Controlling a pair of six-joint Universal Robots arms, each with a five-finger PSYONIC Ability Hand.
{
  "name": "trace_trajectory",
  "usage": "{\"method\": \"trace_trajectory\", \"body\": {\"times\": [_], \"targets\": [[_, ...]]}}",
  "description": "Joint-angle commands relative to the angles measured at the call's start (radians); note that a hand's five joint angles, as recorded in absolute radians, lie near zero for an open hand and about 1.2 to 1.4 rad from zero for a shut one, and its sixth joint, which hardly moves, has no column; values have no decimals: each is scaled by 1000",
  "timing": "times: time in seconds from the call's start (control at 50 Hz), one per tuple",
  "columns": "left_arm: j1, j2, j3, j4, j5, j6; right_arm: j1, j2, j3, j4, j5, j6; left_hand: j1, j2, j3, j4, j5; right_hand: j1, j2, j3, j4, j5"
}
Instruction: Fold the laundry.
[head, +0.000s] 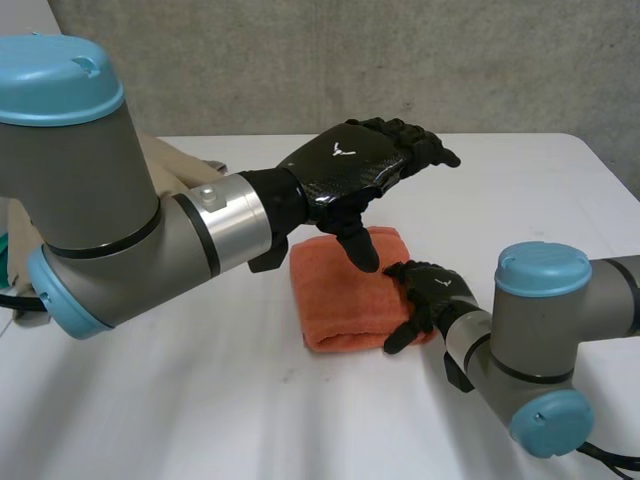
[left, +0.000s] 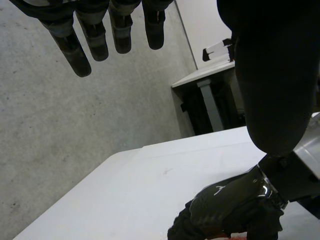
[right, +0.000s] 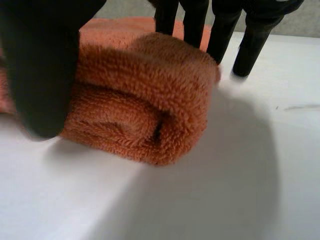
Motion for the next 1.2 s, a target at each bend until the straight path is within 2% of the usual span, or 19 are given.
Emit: {"method": "trace_trajectory", "body": {"times": [0.02,0.1,0.16,0.22,0.3,0.4,0.48,0.56,0.62,0.7,0.72,0.76,0.78,0.84,0.9,0.96,0.98,1.04,1.2], "targets": [[14,14,-26,17,0,-3,-19,47,-63,-83,97,-51,-37,-32,4,-12,-49,878,861,871,876,870],[20,33,-38,20,0,-9,-85,33,-110,-165,182,-85,-37,-32,4,-12,-49,878,861,871,876,870],[23,45,-43,28,0,-15,-133,47,-173,-203,178,-109,-37,-32,4,-12,-49,878,861,871,876,870],[26,57,-49,46,0,-29,-202,117,-311,-199,153,-145,-37,-32,4,-12,-49,878,861,871,876,870],[28,68,-51,68,-6,-57,-294,275,-573,-96,164,-145,-37,-32,4,-12,-49,878,861,871,876,870],[31,76,-55,92,-29,-96,-415,513,-991,86,251,-132,-37,-32,4,-12,-49,878,861,871,876,870],[31,77,-60,112,-46,-115,-485,660,-1247,131,274,-157,-37,-32,4,-12,-49,878,861,871,876,870],[31,82,-75,118,-55,-127,-545,740,-1353,156,260,-215,-37,-32,4,-12,-49,878,861,871,876,870],[31,88,-89,120,-55,-126,-578,756,-1359,146,227,-225,-37,-32,4,-12,-49,878,861,871,876,870],[32,94,-107,128,-50,-124,-621,773,-1362,151,120,-223,-37,-32,4,-12,-49,878,861,871,876,870],[34,96,-112,129,-49,-124,-630,770,-1359,171,77,-223,-37,-32,4,-12,-49,628,611,621,626,620],[34,99,-115,131,-49,-124,-637,768,-1357,203,37,-224,-37,-32,4,-12,-49,-343,-360,-351,-345,-352],[35,99,-115,131,-49,-124,-644,767,-1357,240,5,-225,-37,-32,4,-12,-49,-343,-360,-351,-345,-352],[35,102,-115,131,-47,-127,-656,757,-1351,296,-22,-241,-37,-32,4,-12,-49,-343,-360,-351,-345,-352],[38,106,-118,131,-47,-129,-671,744,-1328,318,9,-299,-37,-32,4,-12,-49,-343,-360,-351,-345,-352],[40,111,-124,131,-49,-129,-677,721,-1295,312,111,-482,-37,-32,4,-12,-49,-343,-360,-351,-345,-352],[40,114,-127,131,-49,-129,-680,707,-1272,286,183,-581,-37,-32,4,-12,-49,-343,-360,-351,-345,-352],[40,117,-129,131,-49,-129,-679,690,-1239,216,239,-662,-37,-32,4,-12,-49,-343,-360,-351,-345,-352],[40,130,-130,132,-53,-130,-639,546,-1028,82,133,-639,-37,-32,4,-12,-49,-343,-360,-351,-345,-352]]}}
